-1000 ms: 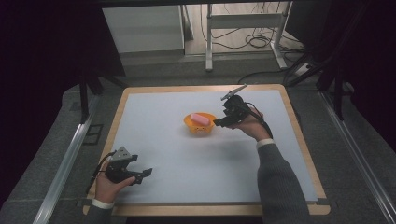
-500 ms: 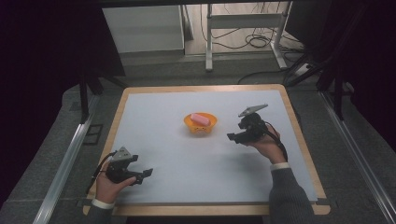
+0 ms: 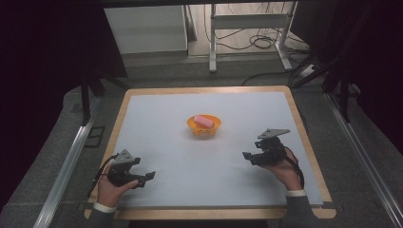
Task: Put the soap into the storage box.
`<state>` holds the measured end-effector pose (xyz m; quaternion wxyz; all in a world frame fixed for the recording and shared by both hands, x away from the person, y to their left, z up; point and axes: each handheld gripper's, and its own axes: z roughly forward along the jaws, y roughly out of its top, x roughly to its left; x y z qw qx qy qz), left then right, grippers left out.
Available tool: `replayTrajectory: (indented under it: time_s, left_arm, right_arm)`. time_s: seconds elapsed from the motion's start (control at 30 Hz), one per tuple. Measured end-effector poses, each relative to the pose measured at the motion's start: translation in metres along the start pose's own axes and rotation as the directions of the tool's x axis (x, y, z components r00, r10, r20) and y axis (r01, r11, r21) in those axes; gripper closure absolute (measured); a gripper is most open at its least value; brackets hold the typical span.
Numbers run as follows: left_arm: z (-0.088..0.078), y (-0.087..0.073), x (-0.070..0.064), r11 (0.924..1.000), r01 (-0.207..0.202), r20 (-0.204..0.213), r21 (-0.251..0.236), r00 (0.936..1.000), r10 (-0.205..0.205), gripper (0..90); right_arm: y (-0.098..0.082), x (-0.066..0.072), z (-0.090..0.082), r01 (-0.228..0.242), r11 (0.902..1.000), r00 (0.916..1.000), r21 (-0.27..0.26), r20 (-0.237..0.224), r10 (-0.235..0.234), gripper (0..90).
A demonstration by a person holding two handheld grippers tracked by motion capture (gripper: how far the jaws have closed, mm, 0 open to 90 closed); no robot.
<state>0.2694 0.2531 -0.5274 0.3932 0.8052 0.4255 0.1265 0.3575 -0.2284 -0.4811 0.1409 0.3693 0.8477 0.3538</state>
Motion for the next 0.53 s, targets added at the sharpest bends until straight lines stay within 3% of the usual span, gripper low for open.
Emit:
replayTrajectory:
  time_s: [0.4,0.53]
  left_arm:
    - [0.0007,-0.0002,0.0001,1.0000,-0.006,-0.002,0.003,1.0000,0.006,13.1]
    - [-0.0006,-0.0001,0.0009,1.0000,-0.004,-0.006,0.000,1.0000,0.004,13.1]
  right_arm:
    - [-0.0052,-0.0016,0.0003,-0.008,0.9999,0.9999,-0.009,0.010,0.008,28.8]
    - [-0.0070,-0.0023,0.0016,-0.010,0.9999,0.9993,0.002,0.035,0.010,27.6]
